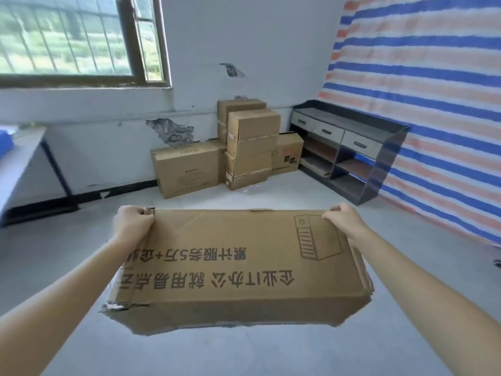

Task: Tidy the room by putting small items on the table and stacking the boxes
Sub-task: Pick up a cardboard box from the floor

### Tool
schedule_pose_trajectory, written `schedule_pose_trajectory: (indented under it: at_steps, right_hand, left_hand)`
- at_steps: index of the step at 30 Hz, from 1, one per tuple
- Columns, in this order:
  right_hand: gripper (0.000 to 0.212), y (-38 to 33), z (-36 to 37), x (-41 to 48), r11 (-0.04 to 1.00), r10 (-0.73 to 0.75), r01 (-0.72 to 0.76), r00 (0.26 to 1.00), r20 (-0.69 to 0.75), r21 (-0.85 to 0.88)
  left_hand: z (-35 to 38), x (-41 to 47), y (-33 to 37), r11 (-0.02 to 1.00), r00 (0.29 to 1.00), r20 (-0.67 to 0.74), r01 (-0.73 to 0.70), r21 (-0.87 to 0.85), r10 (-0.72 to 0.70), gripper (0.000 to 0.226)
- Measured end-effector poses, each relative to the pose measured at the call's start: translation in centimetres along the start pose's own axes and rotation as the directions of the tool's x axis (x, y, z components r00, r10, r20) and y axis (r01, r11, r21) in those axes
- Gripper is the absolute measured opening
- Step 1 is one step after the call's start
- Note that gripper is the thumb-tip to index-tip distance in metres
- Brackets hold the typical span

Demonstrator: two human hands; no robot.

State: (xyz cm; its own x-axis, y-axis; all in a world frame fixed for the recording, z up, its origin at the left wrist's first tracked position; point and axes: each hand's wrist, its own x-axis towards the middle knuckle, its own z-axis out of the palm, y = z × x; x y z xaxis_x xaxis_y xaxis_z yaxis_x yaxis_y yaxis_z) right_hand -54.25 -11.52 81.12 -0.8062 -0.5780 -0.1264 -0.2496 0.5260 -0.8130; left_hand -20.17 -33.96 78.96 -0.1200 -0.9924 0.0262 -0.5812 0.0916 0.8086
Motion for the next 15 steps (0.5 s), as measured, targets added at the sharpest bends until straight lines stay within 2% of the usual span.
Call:
schedule_pose_trajectory:
  at_steps: [4, 8, 12, 15]
  right_hand:
    - [0.034, 0.3, 2.5, 5.1, 0.995, 0.053, -0.058, 0.997, 0.054, 0.086]
    - [0.016, 0.2, 4.2, 10.8, 0.972, 0.139, -0.147, 0.989, 0.059, 0.185]
    - [0.008, -1.4, 4.8, 18.2, 0.963, 0.173, -0.179, 0.984, 0.048, 0.201]
    - [0.007, -2.4, 4.6, 23.1, 0.968, 0.194, -0.196, 0.981, 0.027, 0.157]
  left_hand:
    - [1.5, 4.3, 0.4, 0.998, 1.000, 0.001, 0.027, 0.051, -0.027, 0.022]
    - [4.6, 9.3, -0.1, 0.995, 0.995, 0.054, 0.077, 0.056, -0.080, 0.014]
    - [9.9, 15.1, 1.4, 0.986, 0.978, 0.130, 0.157, 0.052, -0.163, 0.009]
    - [14.3, 18.6, 2.7, 0.974, 0.960, 0.169, 0.221, 0.039, -0.225, 0.014]
